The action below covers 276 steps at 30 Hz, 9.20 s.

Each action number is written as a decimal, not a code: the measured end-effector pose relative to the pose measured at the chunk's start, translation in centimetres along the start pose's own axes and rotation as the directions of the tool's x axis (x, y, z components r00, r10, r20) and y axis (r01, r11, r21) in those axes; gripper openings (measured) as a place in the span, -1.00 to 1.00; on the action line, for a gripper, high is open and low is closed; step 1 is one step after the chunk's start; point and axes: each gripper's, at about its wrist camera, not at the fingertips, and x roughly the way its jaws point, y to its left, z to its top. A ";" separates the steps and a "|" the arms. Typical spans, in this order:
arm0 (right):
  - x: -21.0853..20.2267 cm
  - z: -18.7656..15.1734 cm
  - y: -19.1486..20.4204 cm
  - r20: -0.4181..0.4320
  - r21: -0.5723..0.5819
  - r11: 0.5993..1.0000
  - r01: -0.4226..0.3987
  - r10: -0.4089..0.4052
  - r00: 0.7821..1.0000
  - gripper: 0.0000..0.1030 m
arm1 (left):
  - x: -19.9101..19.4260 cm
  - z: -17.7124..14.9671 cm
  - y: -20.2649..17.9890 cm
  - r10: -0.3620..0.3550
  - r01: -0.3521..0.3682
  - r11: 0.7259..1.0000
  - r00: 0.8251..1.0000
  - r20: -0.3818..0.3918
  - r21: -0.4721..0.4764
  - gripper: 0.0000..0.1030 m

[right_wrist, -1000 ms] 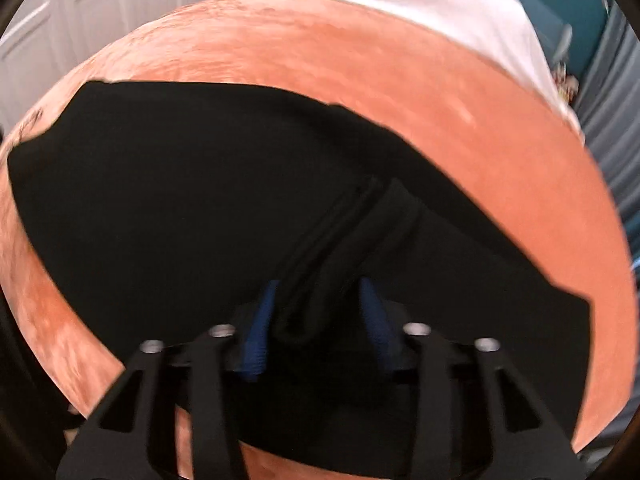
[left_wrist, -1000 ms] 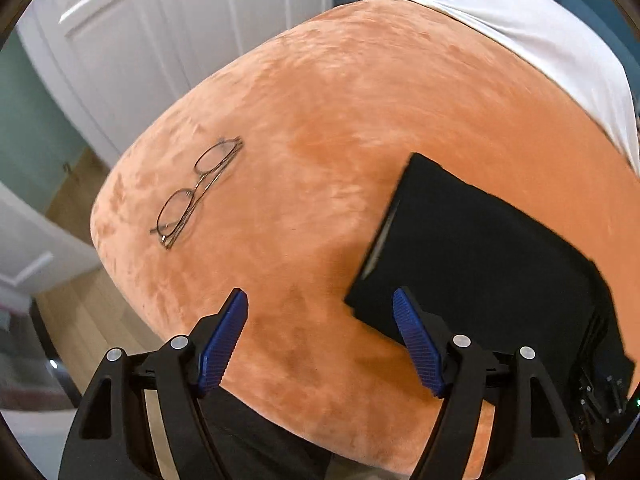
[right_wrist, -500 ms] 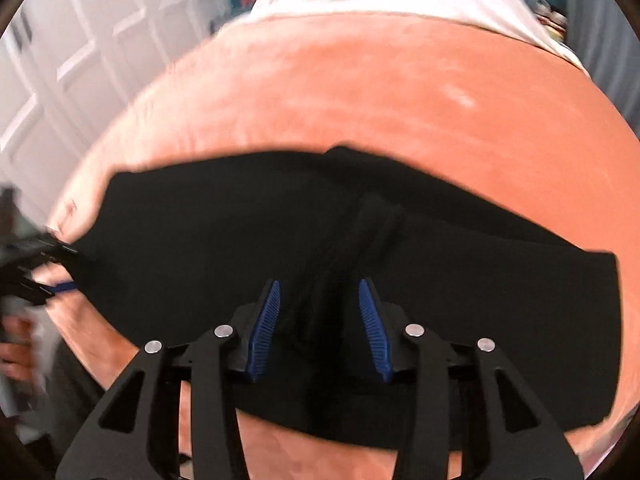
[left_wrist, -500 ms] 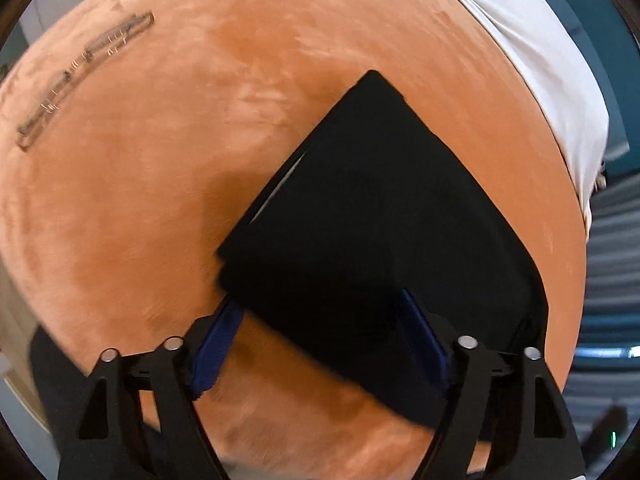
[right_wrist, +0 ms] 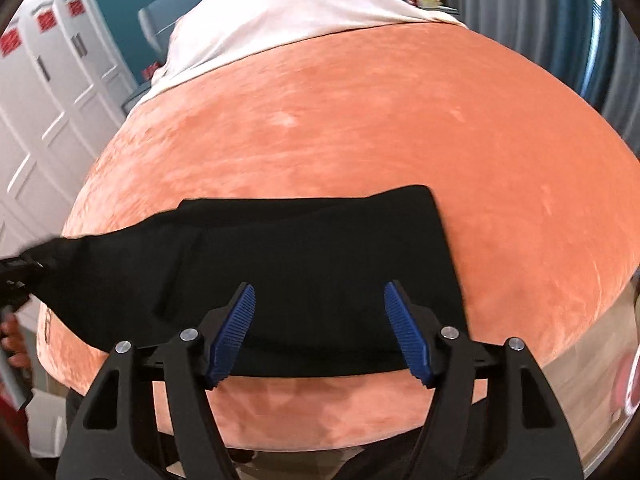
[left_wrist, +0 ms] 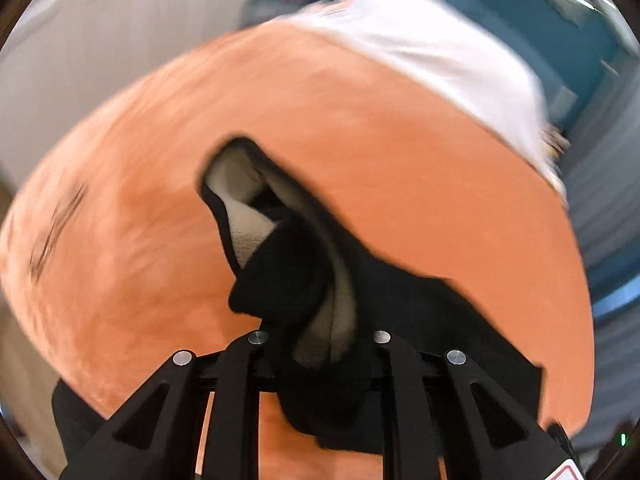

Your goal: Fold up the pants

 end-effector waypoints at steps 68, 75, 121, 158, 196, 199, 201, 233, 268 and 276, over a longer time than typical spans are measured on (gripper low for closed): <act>8.6 4.1 -0.4 -0.184 0.002 0.989 -0.145 0.143 0.973 -0.56 | 0.3 -9.9 -1.6 0.294 -0.250 0.916 0.950 -0.102 0.313 0.62; 5.0 5.8 15.1 -0.226 -0.065 0.850 -0.523 0.498 0.837 -0.94 | 0.1 -7.1 2.2 0.351 -0.329 0.915 0.935 -0.054 0.234 0.62; 5.6 -4.7 29.5 -0.191 -0.821 0.521 -0.235 0.137 0.972 -0.79 | 1.6 -6.5 13.9 0.312 -0.302 0.950 0.935 -0.168 0.084 0.62; 11.2 -9.5 44.1 -0.396 -0.576 0.638 -0.512 0.330 0.857 -0.64 | -7.3 -3.6 26.7 0.473 -0.472 0.872 0.881 -0.022 -0.129 0.62; 9.6 -8.6 35.5 -0.243 -0.756 0.553 -0.350 0.259 0.935 0.62 | 4.6 -5.7 23.3 -0.086 -0.022 0.931 0.957 -0.279 -0.364 0.68; 9.3 -7.6 32.2 -0.228 -0.699 0.639 -0.321 0.226 0.947 0.62 | 7.1 -5.2 22.4 -0.057 -0.059 0.931 0.952 -0.302 -0.361 0.63; 10.0 -7.1 30.6 -0.245 -0.657 0.688 -0.309 0.193 0.950 0.62 | 7.6 -4.8 21.8 0.002 -0.107 0.932 0.957 -0.291 -0.346 0.47; 25.1 8.0 22.2 -0.381 -0.506 0.838 -0.204 -0.005 0.925 -0.27 | 9.6 -5.5 18.4 0.138 -0.230 0.938 0.934 -0.330 -0.259 0.75; 4.1 1.7 -8.6 -0.044 0.185 0.981 -0.057 0.066 0.997 0.70 | 8.4 -17.9 -26.3 -0.054 0.263 0.739 0.941 -0.335 0.620 0.61; 6.5 2.7 -6.7 -0.120 0.138 0.965 -0.224 0.240 0.963 0.70 | 3.4 -17.4 -19.4 -0.036 0.155 0.782 0.978 -0.204 0.604 0.69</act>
